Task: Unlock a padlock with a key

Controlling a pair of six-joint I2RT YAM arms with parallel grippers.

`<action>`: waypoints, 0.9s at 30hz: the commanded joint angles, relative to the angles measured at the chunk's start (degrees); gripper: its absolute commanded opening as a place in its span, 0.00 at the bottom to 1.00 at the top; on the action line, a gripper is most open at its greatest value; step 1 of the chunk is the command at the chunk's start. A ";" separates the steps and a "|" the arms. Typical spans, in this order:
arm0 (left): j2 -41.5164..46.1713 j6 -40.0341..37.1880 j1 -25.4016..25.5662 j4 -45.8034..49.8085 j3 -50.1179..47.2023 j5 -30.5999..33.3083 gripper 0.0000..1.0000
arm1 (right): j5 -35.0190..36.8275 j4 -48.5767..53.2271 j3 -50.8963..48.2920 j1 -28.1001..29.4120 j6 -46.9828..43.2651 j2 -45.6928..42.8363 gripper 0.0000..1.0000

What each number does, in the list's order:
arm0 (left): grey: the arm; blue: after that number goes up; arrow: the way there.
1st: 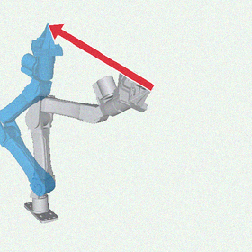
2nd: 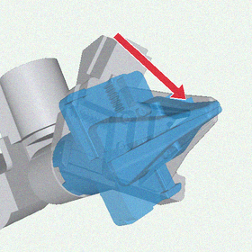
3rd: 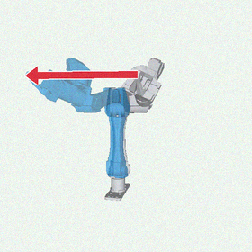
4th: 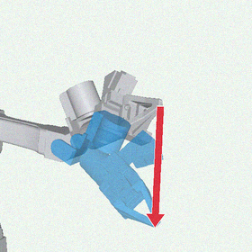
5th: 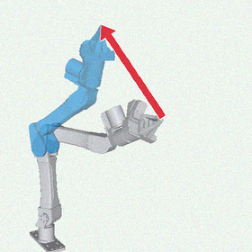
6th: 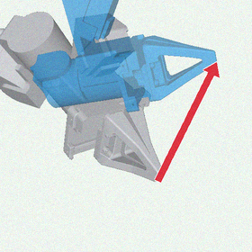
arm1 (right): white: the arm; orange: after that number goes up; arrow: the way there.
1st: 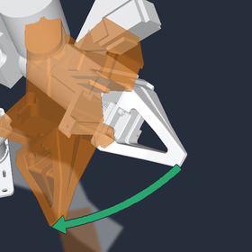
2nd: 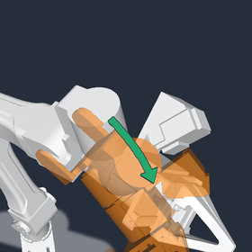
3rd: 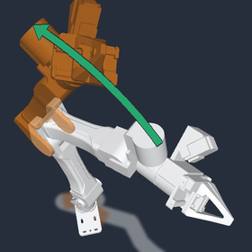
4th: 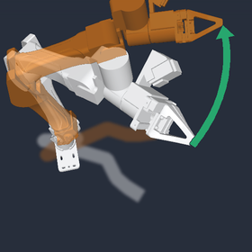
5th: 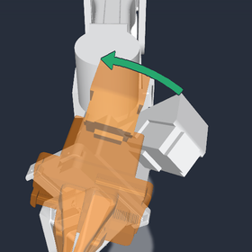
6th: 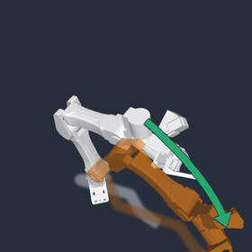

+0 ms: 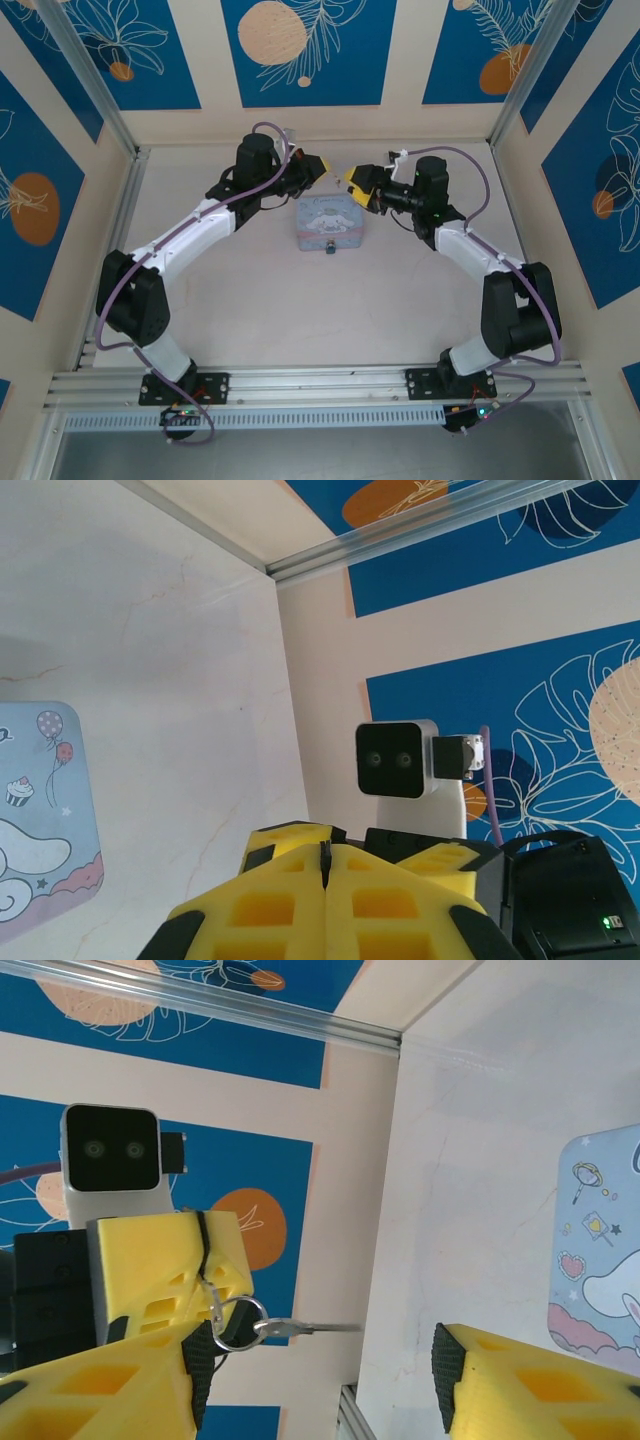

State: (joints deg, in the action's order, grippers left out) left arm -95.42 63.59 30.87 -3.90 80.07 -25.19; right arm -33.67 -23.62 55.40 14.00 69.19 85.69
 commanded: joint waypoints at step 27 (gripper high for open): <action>3.13 0.33 -0.39 -1.20 -1.49 1.03 0.00 | -0.61 0.24 8.12 4.72 -0.81 3.57 0.42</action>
State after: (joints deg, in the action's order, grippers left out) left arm -94.59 64.07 30.87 -3.84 78.98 -24.77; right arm -33.67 -22.79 63.55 18.37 68.99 89.60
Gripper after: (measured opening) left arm 0.040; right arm 0.423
